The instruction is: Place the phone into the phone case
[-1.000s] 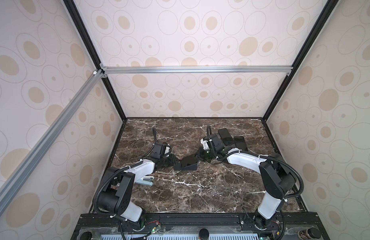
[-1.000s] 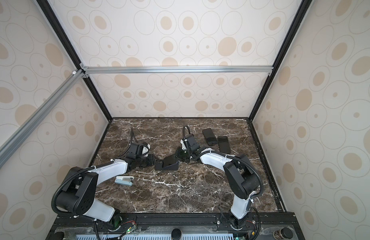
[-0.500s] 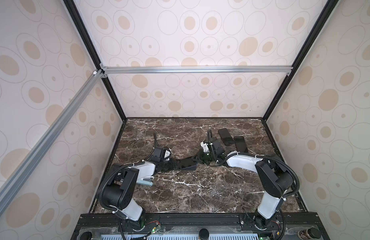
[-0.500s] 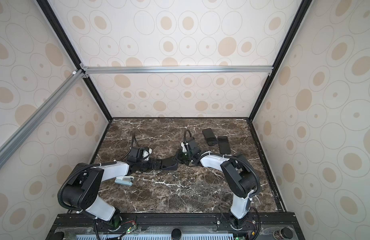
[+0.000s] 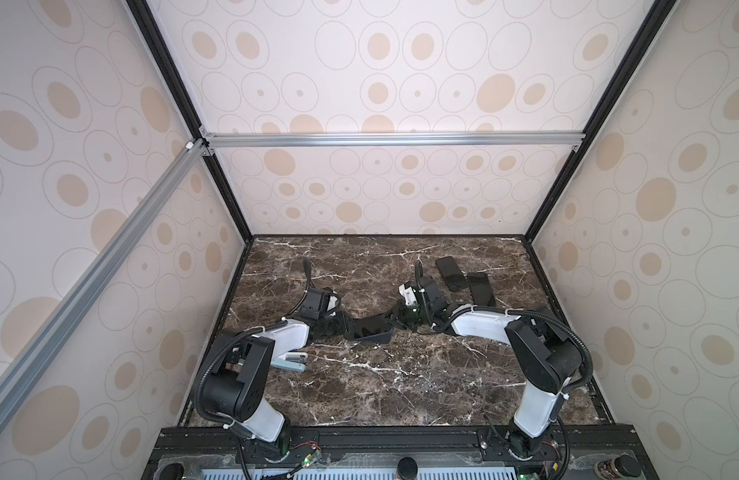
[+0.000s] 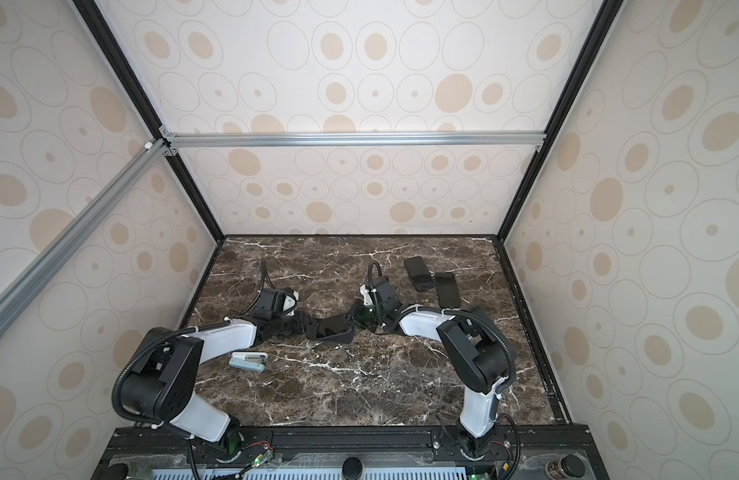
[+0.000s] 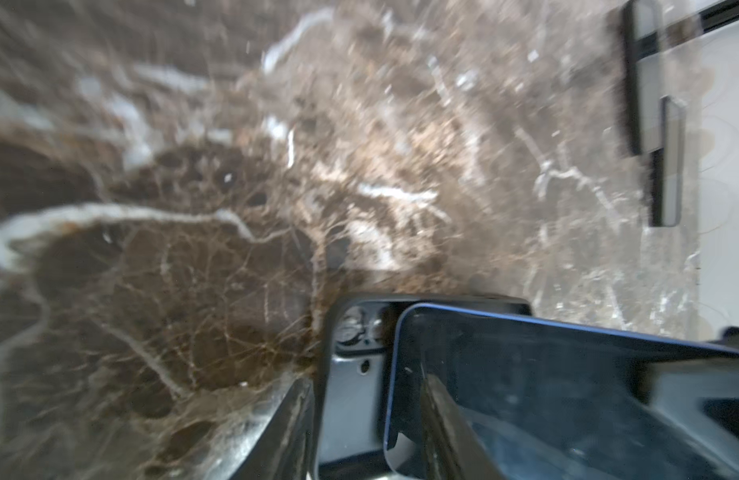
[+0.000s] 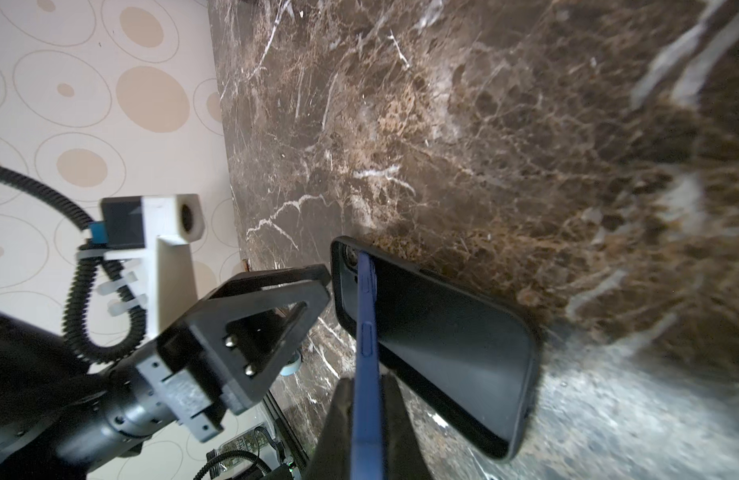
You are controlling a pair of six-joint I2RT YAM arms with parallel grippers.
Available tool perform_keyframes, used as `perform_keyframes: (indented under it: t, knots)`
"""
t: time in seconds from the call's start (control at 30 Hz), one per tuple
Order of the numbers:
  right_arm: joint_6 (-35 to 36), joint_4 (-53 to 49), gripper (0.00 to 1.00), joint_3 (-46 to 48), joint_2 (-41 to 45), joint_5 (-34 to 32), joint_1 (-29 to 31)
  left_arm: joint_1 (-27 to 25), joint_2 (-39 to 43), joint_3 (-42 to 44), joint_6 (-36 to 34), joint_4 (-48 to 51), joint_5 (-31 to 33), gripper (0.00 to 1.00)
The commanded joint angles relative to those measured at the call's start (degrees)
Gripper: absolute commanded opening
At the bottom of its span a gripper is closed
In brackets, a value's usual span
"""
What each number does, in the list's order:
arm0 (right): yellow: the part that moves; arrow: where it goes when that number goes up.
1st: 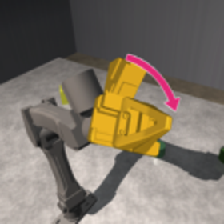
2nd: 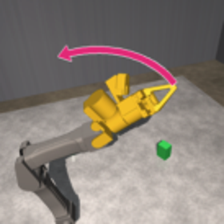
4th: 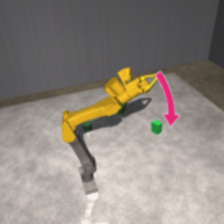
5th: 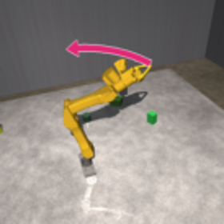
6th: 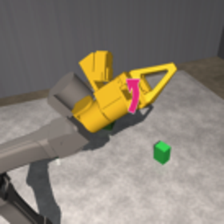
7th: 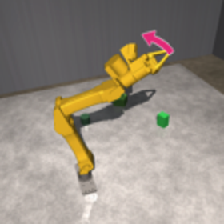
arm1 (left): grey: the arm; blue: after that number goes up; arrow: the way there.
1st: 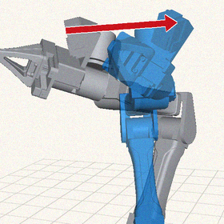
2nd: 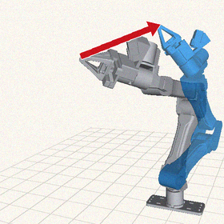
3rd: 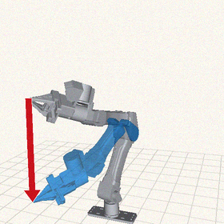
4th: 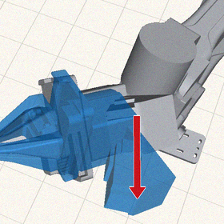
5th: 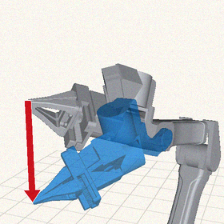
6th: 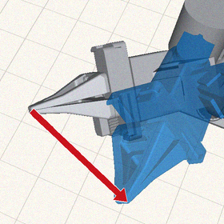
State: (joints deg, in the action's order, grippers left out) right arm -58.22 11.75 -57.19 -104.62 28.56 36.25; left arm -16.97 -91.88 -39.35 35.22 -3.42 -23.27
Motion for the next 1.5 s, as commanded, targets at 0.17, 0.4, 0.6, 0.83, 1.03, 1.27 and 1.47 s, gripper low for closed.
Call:
perform_keyframes:
  t: [0.17, 0.4, 0.6, 0.83, 1.03, 1.27, 1.47]
  knots:
    - [-0.95, 2.02, 0.0, 1.31, -4.71, 2.1, 0.32, 0.27, -2.98, 0.79, 1.93, -1.5, -7.4, 0.37]
    - [-4.92, 8.05, 0.0, 5.23, -4.99, -1.55, 0.41, -1.08, 0.36, 3.3, 7.28, -4.26, -11.55, 0.37]
    - [-5.05, 9.39, 0.0, 4.38, -8.05, 1.27, 0.4, -3.46, -0.72, 4.72, 9.19, -6.82, -12.07, 0.37]
    - [-0.58, 3.53, 0.0, 2.12, -8.96, 6.59, 0.33, -3.25, -2.95, 1.61, 5.31, -3.68, -7.05, 0.36]
    - [4.49, -1.14, 0.0, 1.29, -10.17, 7.22, -0.18, -3.24, -3.87, 0.75, 6.5, -5.26, -9.16, 0.34]
    - [3.67, 4.06, 0.0, 1.78, -14.2, 10.2, -2.64, -3.29, -5.53, 2.6, 5.93, -5.88, -8.11, 0.34]
    - [8.49, -3.51, 0.0, 2.59, -12.29, 11.46, -4.38, -3.26, -5.95, 1.8, 6.61, -7.21, -7.76, 0.33]
